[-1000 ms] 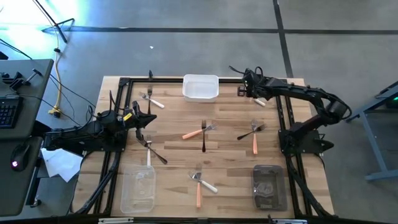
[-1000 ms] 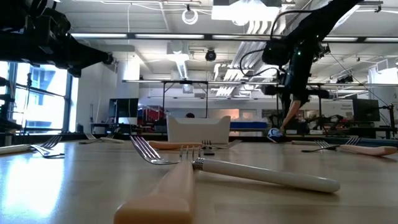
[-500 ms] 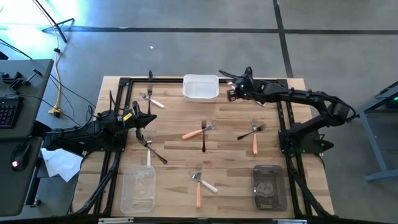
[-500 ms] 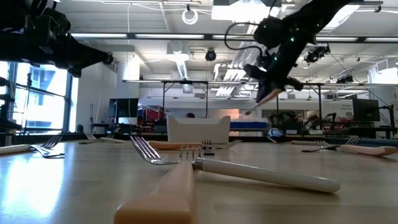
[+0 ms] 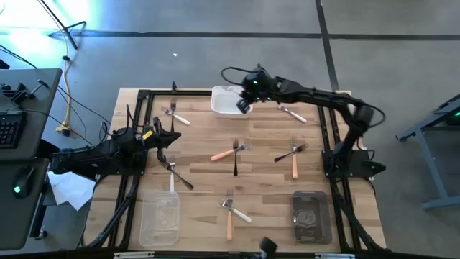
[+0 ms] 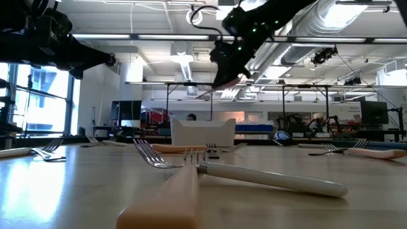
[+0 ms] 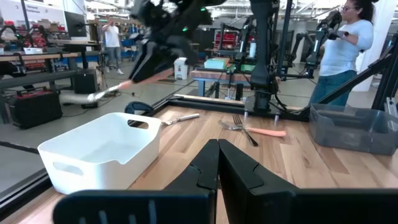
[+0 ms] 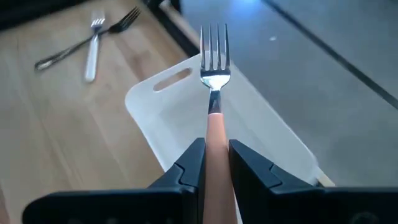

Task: Sort silverware by color (type)
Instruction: Put the top right orange fork into the white bin

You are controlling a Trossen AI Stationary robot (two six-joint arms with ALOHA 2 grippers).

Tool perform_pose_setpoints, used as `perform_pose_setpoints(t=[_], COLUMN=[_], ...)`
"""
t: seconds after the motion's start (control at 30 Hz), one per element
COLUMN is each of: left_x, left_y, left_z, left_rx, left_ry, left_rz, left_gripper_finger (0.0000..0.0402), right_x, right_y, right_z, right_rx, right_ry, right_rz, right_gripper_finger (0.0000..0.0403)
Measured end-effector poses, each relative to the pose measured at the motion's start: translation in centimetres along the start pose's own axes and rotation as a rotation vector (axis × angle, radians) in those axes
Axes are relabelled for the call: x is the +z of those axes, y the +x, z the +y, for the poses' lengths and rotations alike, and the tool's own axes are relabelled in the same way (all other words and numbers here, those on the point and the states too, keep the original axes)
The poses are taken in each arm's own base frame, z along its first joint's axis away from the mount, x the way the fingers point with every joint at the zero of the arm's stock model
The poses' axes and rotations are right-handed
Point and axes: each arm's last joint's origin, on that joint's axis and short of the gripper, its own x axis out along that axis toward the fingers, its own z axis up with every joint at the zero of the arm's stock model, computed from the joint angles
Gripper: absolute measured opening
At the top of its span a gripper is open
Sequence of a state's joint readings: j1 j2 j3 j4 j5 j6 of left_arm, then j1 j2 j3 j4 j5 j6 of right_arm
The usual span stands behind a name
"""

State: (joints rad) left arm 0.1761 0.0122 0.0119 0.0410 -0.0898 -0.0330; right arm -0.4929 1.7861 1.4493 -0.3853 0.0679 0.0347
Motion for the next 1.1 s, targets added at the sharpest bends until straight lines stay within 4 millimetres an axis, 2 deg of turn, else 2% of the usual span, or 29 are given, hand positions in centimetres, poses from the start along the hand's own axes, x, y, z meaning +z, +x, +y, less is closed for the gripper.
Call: perform_pose_setpoints(t=[0.1,0.27,0.47,0.67,1.1], left_x=[0.0,0.0,0.0,0.0,0.0], left_y=[0.0,0.0,0.0,0.0,0.0], left_z=[0.0,0.0,0.0,0.0,0.0], left_rx=[0.000,0.000,0.000,0.000,0.000], left_ry=[0.000,0.000,0.000,0.000,0.000], left_rz=[0.000,0.000,0.000,0.000,0.000], left_gripper_finger=[0.0000,0.0000,0.0000,0.0000,0.0000], right_x=[0.7,0.1,-1.0,-1.1,-2.8], right_y=[2.2,5.1,6.2,6.5,9.9], right_z=[0.0,-0.5,-1.7,-2.4,-2.6], right_rx=[0.038,0.085,0.063,0.058,0.062], right_ry=[-0.039,-0.054,-0.033,-0.048,-0.042], right_rz=[0.028,0.102,0.146,0.132,0.156], right_gripper_finger=[0.0050,0.0050,0.0050,0.0050,0.0050])
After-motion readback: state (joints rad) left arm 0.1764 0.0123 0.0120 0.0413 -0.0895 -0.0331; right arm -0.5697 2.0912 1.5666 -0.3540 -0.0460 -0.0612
